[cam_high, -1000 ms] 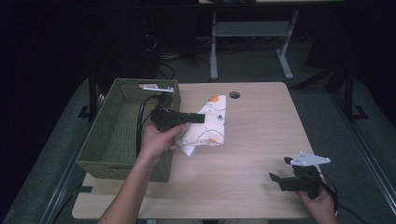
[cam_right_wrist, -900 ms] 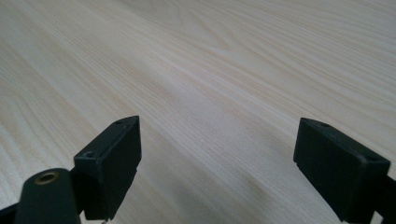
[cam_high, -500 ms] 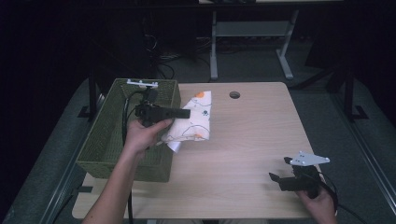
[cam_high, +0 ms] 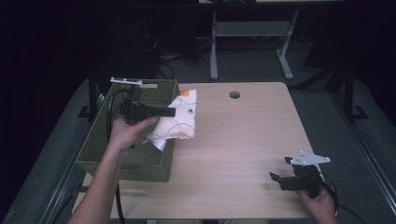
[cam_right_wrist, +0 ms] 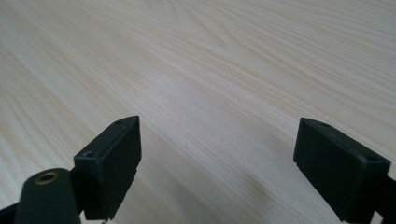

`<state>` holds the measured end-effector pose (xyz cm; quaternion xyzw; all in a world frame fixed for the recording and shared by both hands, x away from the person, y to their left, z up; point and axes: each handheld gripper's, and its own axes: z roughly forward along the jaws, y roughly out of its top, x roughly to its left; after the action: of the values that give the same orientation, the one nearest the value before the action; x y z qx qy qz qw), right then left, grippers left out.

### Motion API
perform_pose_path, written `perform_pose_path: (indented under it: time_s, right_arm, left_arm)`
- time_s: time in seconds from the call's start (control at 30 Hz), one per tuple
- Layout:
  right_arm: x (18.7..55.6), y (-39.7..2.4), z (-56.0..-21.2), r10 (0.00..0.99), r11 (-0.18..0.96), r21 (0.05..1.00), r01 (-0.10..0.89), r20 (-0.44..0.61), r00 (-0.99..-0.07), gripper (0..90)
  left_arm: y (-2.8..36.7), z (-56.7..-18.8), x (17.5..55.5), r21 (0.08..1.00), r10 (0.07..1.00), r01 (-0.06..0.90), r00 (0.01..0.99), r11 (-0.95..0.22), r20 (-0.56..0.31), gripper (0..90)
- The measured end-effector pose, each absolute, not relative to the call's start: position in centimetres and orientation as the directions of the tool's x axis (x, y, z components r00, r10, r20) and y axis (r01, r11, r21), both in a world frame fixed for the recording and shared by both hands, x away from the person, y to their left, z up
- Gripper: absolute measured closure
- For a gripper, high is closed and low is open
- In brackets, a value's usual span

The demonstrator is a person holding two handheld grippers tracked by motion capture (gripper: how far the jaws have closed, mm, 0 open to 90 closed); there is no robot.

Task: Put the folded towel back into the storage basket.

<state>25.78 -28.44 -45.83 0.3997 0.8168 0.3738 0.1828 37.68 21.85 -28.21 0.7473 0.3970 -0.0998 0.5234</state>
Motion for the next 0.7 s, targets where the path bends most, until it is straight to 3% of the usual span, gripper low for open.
perform_pose_path:
  time_s: [0.7]
  right_arm:
    - [25.9,-28.5,-45.9,0.796,0.397,0.753,0.525,0.002,-0.605,14.7]
  left_arm:
    - [26.5,-28.8,38.2,0.693,0.524,0.707,0.647,-0.139,-0.555,82.5]
